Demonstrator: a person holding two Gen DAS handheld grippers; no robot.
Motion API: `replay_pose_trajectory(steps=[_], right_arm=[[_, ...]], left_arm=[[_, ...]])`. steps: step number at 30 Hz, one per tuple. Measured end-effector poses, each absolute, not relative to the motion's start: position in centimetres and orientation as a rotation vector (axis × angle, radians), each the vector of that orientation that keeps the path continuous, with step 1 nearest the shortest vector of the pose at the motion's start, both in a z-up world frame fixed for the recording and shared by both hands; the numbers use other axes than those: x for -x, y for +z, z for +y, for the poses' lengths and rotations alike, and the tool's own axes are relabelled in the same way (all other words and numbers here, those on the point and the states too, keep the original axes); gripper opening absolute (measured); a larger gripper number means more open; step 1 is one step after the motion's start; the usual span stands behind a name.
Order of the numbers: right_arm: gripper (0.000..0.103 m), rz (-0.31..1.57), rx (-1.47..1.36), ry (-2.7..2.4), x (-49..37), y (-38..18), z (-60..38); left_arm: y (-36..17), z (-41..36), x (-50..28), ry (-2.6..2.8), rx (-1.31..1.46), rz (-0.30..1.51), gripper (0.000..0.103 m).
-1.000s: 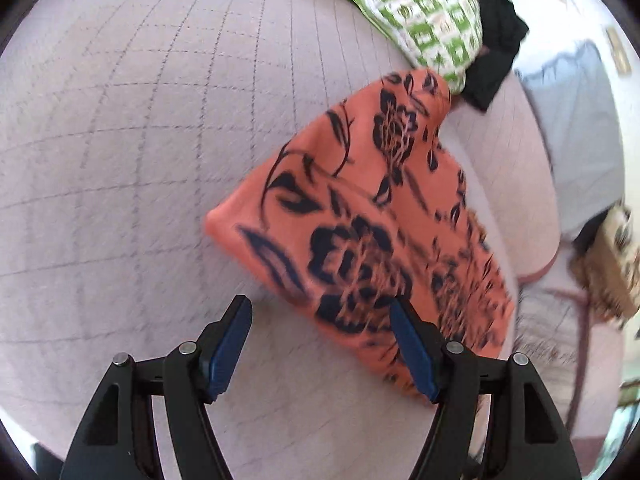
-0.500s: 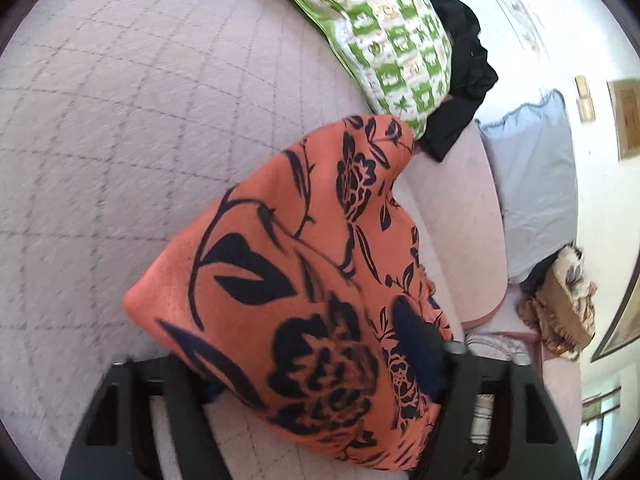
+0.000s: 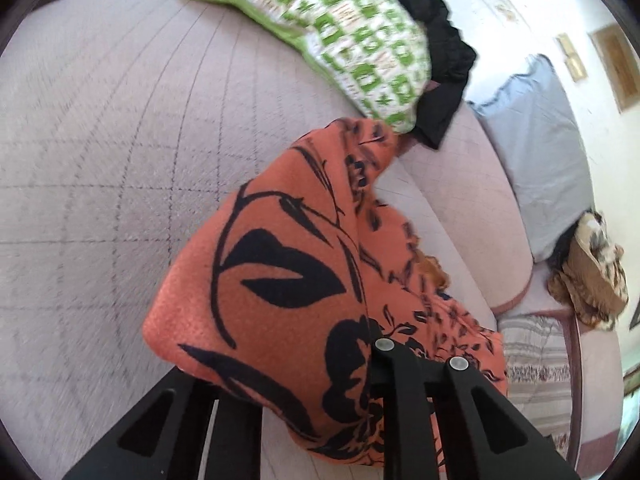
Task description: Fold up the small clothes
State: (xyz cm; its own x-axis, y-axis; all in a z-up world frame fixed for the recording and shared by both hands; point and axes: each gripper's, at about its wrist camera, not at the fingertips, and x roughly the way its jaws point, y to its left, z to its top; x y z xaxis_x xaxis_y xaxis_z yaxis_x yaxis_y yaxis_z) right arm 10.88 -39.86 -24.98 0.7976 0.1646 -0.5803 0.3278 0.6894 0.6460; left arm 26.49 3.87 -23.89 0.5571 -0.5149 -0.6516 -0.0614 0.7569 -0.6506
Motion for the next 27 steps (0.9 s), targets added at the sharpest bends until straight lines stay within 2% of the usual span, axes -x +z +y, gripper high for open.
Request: replay_pose_trajectory(steps=[7, 12, 15, 16, 17, 18, 19, 21, 27], right_arm=[[0.019, 0.704, -0.841, -0.077, -5.8, -23.8, -38.9], [0.020, 0.806, -0.908, -0.088, -1.3, -25.9, -38.4], [0.028, 0.897, -0.984, -0.125, -0.2, -27.5, -39.0], [0.035, 0.912, -1.012, -0.136, 0.3, -27.8, -39.3], [0.045, 0.919, -1.040, -0.140, 0.8, -27.7, -39.5], [0.055, 0.925, -1.053, -0.150, 1.6, -27.3, -39.6], [0.070, 0.920, -1.056, -0.158, 2.3, -26.8, -39.7], [0.070, 0.910, -1.031, -0.173, 4.2, -25.5, -39.7], [0.068, 0.884, -0.846, -0.113, 6.1, -19.8, -37.9]], left_arm=[[-21.9, 5.9, -20.0, -0.335, 0.623, 0.962, 0.018], [-25.3, 7.2, -15.8, -0.331, 0.610, 1.035, 0.019], [-27.7, 8.1, -15.1, -0.317, 0.670, 1.078, 0.025], [-28.1, 8.5, -15.1, -0.325, 0.704, 1.072, 0.026], [-28.2, 8.7, -15.2, -0.334, 0.729, 1.072, 0.027], [-28.3, 8.8, -15.4, -0.346, 0.746, 1.078, 0.033], [-28.4, 8.8, -15.6, -0.364, 0.760, 1.085, 0.037], [-28.3, 8.9, -15.7, -0.401, 0.775, 1.080, 0.051], [-28.1, 8.5, -15.2, -0.459, 0.790, 1.021, 0.062]])
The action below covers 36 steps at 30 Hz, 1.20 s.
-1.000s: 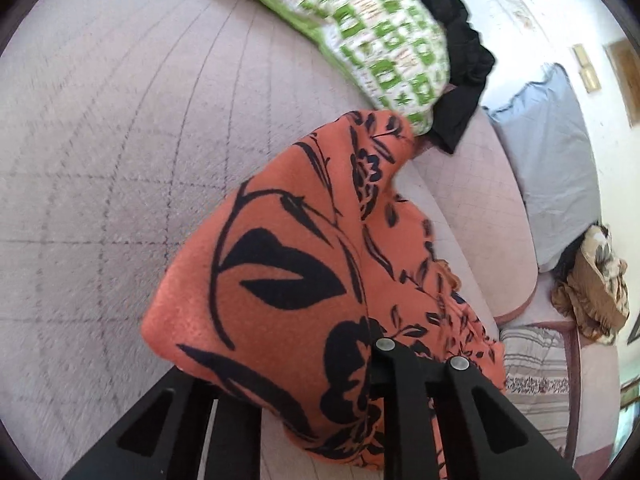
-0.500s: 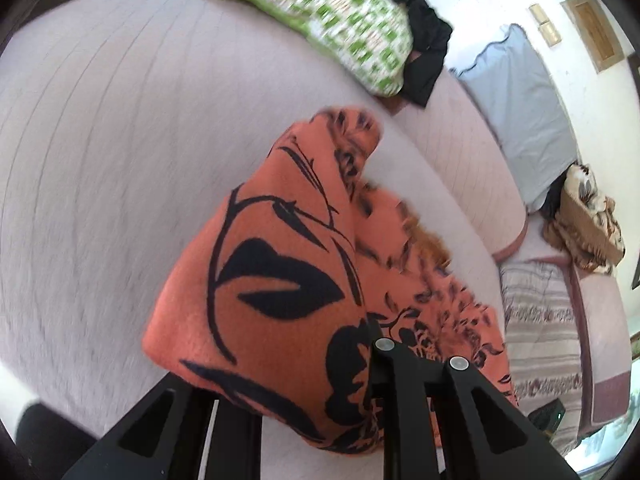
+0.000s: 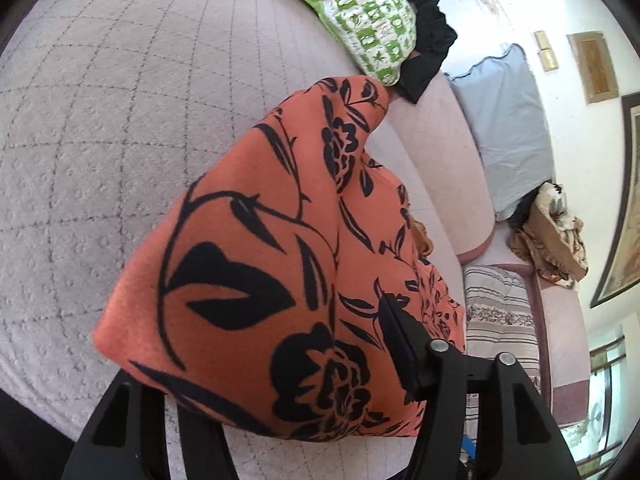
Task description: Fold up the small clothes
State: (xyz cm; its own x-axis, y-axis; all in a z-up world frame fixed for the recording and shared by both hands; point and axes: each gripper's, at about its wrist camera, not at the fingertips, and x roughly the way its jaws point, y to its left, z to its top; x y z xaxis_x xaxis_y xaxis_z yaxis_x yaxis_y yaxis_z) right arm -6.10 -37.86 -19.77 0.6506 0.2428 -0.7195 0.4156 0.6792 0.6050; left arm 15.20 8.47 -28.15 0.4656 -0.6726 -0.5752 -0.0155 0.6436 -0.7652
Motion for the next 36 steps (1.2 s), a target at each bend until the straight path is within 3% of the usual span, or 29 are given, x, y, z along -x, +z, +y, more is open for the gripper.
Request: replay_pose_trajectory(steps=[3, 5, 7, 9, 15, 22, 26, 33, 36], right_arm=[[0.054, 0.867, -0.726, -0.028, 3.8, -17.4, -34.7], [0.036, 0.886, -0.646, 0.006, 1.1, -16.9, -32.1], [0.035, 0.902, -0.592, 0.040, -2.1, -17.2, -29.2], [0.033, 0.941, -0.578, 0.067, -4.3, -18.3, -27.0], [0.032, 1.127, -0.491, -0.023, -11.0, -25.7, -23.5], [0.031, 1.068, -0.400, 0.027, -10.2, -25.3, -23.3], [0.031, 1.063, -0.400, 0.075, -9.8, -24.9, -23.9], [0.031, 1.001, -0.485, 0.145, -6.1, -21.9, -27.8], [0.033, 1.071, -0.465, 0.137, -5.4, -23.9, -29.0]], left_arm=[[-28.3, 8.5, -15.2, -0.459, 0.815, 1.003, 0.062], [-28.4, 8.6, -15.2, -0.456, 0.826, 0.997, 0.061], [-28.4, 8.7, -15.0, -0.448, 0.820, 0.992, 0.055], [-28.5, 9.0, -14.9, -0.428, 0.800, 0.991, 0.042], [-29.2, 9.8, -15.1, -0.437, 0.858, 1.003, 0.041], [-28.5, 9.0, -15.7, -0.375, 0.810, 0.985, 0.040], [-28.2, 8.3, -16.1, -0.325, 0.741, 0.995, 0.027], [-27.3, 7.8, -16.1, -0.308, 0.678, 1.000, 0.023], [-26.1, 6.9, -16.0, -0.301, 0.608, 0.974, 0.022]])
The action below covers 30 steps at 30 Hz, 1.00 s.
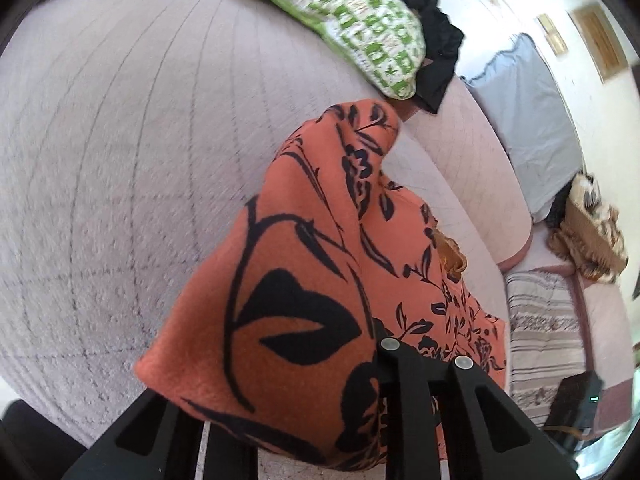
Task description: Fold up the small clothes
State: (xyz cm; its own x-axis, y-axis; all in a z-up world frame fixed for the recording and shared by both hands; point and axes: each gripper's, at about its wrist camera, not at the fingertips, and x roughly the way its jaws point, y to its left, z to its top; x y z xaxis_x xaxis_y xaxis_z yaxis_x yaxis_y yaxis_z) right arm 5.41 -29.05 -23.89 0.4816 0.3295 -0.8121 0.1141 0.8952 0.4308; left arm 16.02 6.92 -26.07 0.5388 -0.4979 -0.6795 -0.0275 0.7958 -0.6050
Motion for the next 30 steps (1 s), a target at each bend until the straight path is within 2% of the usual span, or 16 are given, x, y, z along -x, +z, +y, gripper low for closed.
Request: replay_pose_trajectory(steps=[1, 3, 6, 15, 16, 17, 18, 19, 20, 22, 23, 24, 26, 27, 30], right_arm=[[0.034, 1.108, -0.466, 0.173, -5.7, -25.3, -29.2], [0.033, 1.052, -0.469, 0.243, -5.2, -25.4, -30.2], [0.033, 1.079, -0.630, 0.301, -5.5, -25.5, -33.0], [0.035, 0.884, -1.043, 0.285, -4.0, -25.1, -42.1], [0.038, 0.868, -1.072, 0.284, -3.9, -25.0, -42.6], [0.045, 0.851, -1.100, 0.282, -3.7, -25.0, -43.2], [0.053, 0.832, -1.131, 0.279, -3.4, -25.0, -43.9], [0.067, 0.814, -1.162, 0.276, -3.3, -25.0, -44.4], [0.068, 0.792, -1.197, 0.274, -3.0, -25.1, -45.2], [0.068, 0.765, -1.261, 0.283, -3.0, -25.7, -46.2], [0.068, 0.765, -1.287, 0.279, -3.4, -26.0, -46.1], [0.068, 0.772, -1.315, 0.270, -3.4, -26.6, -46.4], [0.068, 0.812, -1.351, 0.249, -3.8, -27.8, -46.6], [0.068, 0.836, -1.362, 0.239, -4.1, -28.4, -46.6], [0.068, 0.869, -1.327, 0.220, -5.2, -28.7, -46.1]], left_arm=[[-25.6, 6.5, -15.9, -0.302, 0.582, 0.968, 0.022], [-24.5, 5.8, -15.6, -0.295, 0.523, 0.950, 0.022], [-22.4, 4.3, -15.0, -0.298, 0.422, 0.909, 0.022], [-16.9, -5.4, -11.9, -0.395, 0.118, 0.787, 0.022], [-16.6, -7.2, -11.5, -0.415, 0.072, 0.785, 0.022], [-16.4, -8.9, -11.1, -0.436, 0.030, 0.786, 0.022], [-16.5, -10.7, -10.8, -0.459, -0.009, 0.791, 0.022], [-16.8, -13.0, -10.4, -0.486, -0.053, 0.801, 0.022], [-17.3, -14.9, -10.2, -0.506, -0.092, 0.818, 0.023], [-19.1, -18.6, -10.0, -0.535, -0.178, 0.887, 0.033], [-20.1, -20.1, -10.2, -0.549, -0.215, 0.928, 0.047], [-21.6, -21.5, -10.3, -0.566, -0.261, 0.990, 0.052], [-22.3, -22.1, -9.7, -0.551, -0.312, 0.996, 0.055], [-22.0, -21.8, -9.1, -0.567, -0.324, 0.970, 0.060], [-19.8, -19.1, -8.1, -0.724, -0.248, 0.941, 0.067]])
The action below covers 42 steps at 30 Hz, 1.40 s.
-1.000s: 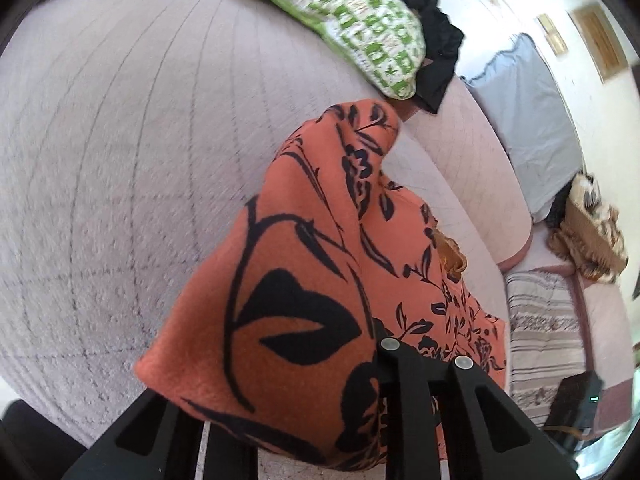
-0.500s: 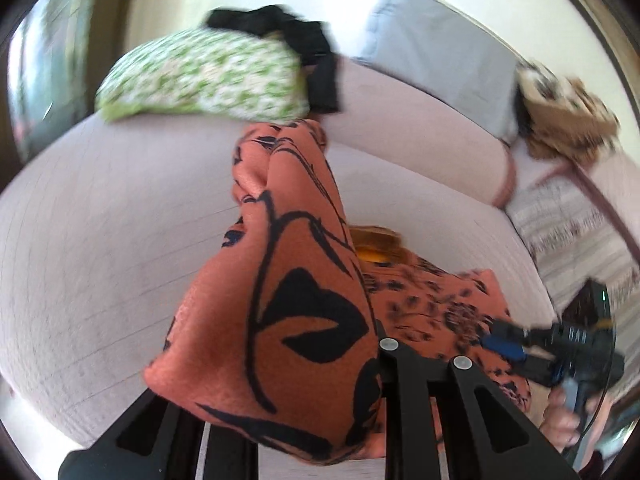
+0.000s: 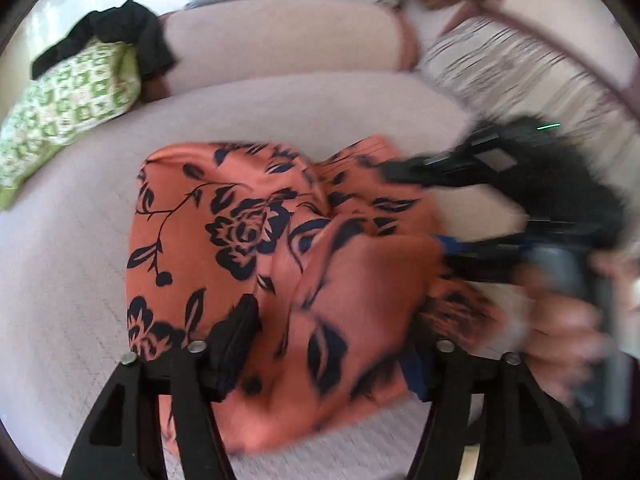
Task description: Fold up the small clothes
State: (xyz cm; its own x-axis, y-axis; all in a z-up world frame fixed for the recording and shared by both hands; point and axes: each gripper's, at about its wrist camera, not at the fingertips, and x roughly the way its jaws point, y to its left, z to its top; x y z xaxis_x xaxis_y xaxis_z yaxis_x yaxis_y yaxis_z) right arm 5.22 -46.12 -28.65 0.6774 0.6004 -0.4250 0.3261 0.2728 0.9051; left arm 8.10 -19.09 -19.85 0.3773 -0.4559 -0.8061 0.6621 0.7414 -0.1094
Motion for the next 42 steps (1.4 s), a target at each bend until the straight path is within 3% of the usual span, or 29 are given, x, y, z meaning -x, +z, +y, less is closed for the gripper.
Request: replay_pose_trajectory(steps=[1, 4, 12, 17, 18, 19, 20, 21, 23, 29, 32, 36, 39, 40, 41, 42], right_arm=[[0.071, 0.868, -1.312, 0.220, -5.6, -28.5, -46.0], [0.079, 0.850, -1.260, 0.227, -6.3, -27.8, -44.9], [0.079, 0.818, -1.164, 0.257, -7.7, -24.5, -42.5], [0.078, 0.989, -1.176, 0.181, -10.2, -27.3, -40.2], [0.076, 0.998, -1.178, 0.170, -10.5, -27.7, -39.7], [0.066, 0.988, -1.157, 0.178, -10.9, -27.7, -39.2], [0.048, 0.979, -1.128, 0.196, -11.2, -27.4, -38.7], [0.038, 0.965, -1.062, 0.212, -11.6, -26.6, -37.9], [0.027, 0.928, -0.901, 0.182, -11.8, -24.8, -36.5], [0.019, 0.658, -0.611, 0.116, -8.8, -17.8, -35.3], [0.019, 0.591, -0.545, 0.058, -6.7, -16.7, -36.6], [0.019, 0.753, -0.668, -0.035, -6.7, -20.8, -41.0], [0.031, 0.928, -0.832, -0.166, -6.7, -25.5, -44.7], [0.047, 0.936, -0.890, -0.164, -6.3, -26.3, -45.7], [0.054, 0.916, -0.959, -0.151, -5.8, -26.6, -46.7], [0.054, 0.889, -0.986, -0.151, -5.4, -26.4, -47.5]], left_arm=[[-18.9, -17.6, -7.9, -0.784, -0.205, 0.926, 0.067], [-17.8, -13.2, -8.1, -0.779, -0.136, 0.880, 0.085], [-21.6, -5.8, -13.8, -0.481, 0.084, 1.000, 0.086], [-22.7, -7.4, -14.1, -0.513, 0.054, 1.004, 0.086], [-22.7, -7.6, -14.2, -0.522, 0.048, 1.002, 0.086], [-22.9, -8.0, -14.3, -0.532, 0.038, 1.005, 0.086], [-23.0, -8.2, -14.2, -0.537, 0.026, 1.012, 0.086], [-23.0, -8.3, -14.2, -0.538, 0.018, 1.016, 0.086], [-23.0, -8.4, -14.2, -0.543, 0.016, 1.015, 0.086], [-21.7, -8.6, -13.4, -0.595, 0.053, 1.000, 0.086], [-21.3, -10.7, -12.7, -0.636, 0.022, 0.996, 0.086], [-23.5, -14.6, -12.5, -0.634, -0.077, 1.068, 0.086], [-25.4, -15.5, -12.6, -0.641, -0.060, 1.158, 0.087], [-25.6, -15.4, -12.6, -0.649, -0.032, 1.171, 0.087], [-25.7, -15.2, -12.7, -0.645, -0.020, 1.175, 0.089], [-25.8, -15.1, -12.7, -0.641, -0.018, 1.173, 0.092]])
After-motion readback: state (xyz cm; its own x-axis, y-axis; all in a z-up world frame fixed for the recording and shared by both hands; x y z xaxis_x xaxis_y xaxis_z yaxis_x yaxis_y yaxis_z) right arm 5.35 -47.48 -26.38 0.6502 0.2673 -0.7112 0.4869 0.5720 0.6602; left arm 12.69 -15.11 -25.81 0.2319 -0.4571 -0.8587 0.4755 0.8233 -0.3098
